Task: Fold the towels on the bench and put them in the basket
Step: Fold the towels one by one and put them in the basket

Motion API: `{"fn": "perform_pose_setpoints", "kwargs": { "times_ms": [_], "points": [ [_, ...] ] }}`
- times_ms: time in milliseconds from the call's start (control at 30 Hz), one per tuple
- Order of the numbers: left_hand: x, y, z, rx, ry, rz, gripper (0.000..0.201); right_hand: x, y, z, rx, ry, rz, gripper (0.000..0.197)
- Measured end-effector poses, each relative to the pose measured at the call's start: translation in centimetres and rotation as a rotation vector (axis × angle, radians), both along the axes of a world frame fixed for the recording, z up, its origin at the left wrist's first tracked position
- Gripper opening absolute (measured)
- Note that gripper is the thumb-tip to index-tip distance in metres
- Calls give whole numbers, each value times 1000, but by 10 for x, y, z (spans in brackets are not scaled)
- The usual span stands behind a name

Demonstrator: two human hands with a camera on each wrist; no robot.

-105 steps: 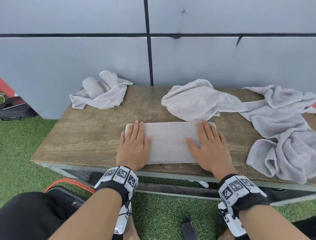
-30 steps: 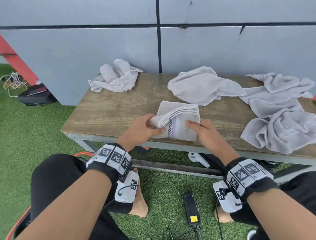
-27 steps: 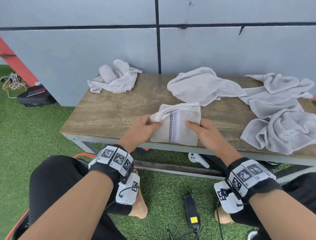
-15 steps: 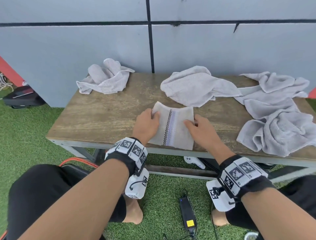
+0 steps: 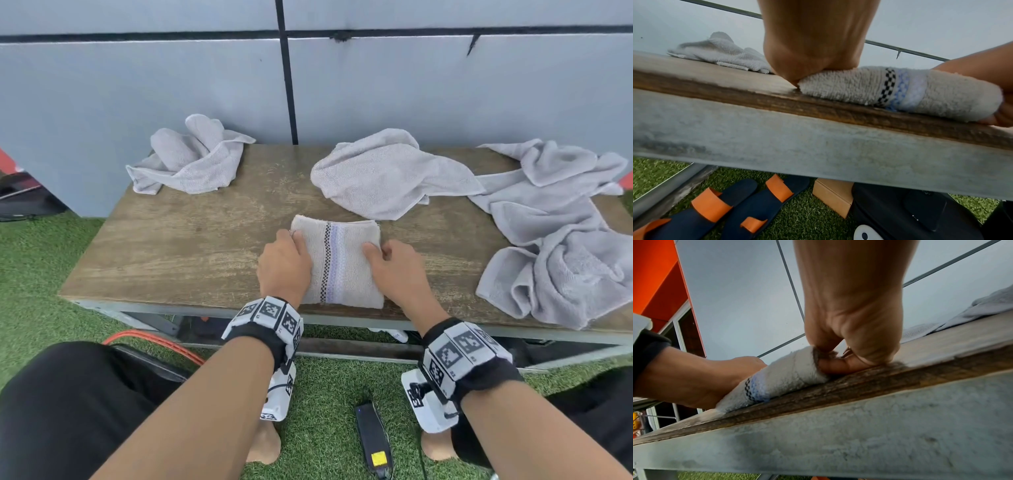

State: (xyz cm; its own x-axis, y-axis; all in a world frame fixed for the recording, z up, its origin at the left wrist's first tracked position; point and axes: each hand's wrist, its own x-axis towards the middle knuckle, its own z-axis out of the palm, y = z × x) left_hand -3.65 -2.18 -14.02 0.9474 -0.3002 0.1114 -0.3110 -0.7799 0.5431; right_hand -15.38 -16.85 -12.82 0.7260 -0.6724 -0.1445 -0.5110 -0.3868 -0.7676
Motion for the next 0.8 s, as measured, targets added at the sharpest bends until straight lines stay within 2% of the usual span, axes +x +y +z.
{"fn": "perform_pose_setpoints", "kwargs": {
  "times_ms": [167, 400, 567, 600, 700, 733, 800],
  "points": [
    [0, -1, 1, -8, 9, 2, 37, 0, 1, 1, -21, 14, 6, 39],
    [0, -2, 8, 32, 59, 10, 41, -2, 2, 2, -19, 0, 25, 38],
    [-4, -5, 23, 63, 97, 21, 36, -1, 1, 17, 84, 64, 40, 34],
    [-7, -4, 26, 65, 27, 14, 32, -2, 4, 21, 14, 57, 50, 32],
    [-21, -2, 24, 61, -337, -166, 24, -2, 18, 24, -562, -32, 116, 37],
    [-25, -3, 17, 81, -390, -263, 26, -1, 23, 23, -682, -57, 180, 40],
    [-32, -3, 5, 141, -290, -382, 45, 5, 29, 14, -707, 4, 367, 45]
  ]
}}
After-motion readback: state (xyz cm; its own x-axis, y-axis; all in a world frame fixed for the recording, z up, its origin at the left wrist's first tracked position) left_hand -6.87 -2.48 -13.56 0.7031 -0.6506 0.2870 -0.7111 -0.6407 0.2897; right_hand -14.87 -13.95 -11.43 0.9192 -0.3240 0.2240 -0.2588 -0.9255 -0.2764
